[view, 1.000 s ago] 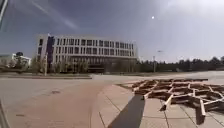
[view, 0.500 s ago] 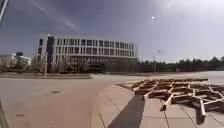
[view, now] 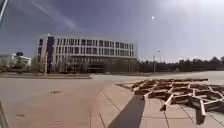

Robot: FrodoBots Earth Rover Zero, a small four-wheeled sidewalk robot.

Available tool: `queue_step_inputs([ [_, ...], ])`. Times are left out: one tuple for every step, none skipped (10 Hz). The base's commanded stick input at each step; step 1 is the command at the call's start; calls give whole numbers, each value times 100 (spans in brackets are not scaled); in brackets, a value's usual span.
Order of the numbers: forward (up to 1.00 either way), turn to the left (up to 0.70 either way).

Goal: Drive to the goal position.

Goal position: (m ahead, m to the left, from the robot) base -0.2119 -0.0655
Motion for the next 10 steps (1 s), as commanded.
queue_step_inputs([
  [5,0],
  [5,0],
  [5,0],
  [5,0],
  [5,0],
  [5,0],
  [5,0],
  [5,0],
  [5,0],
  [5,0],
])
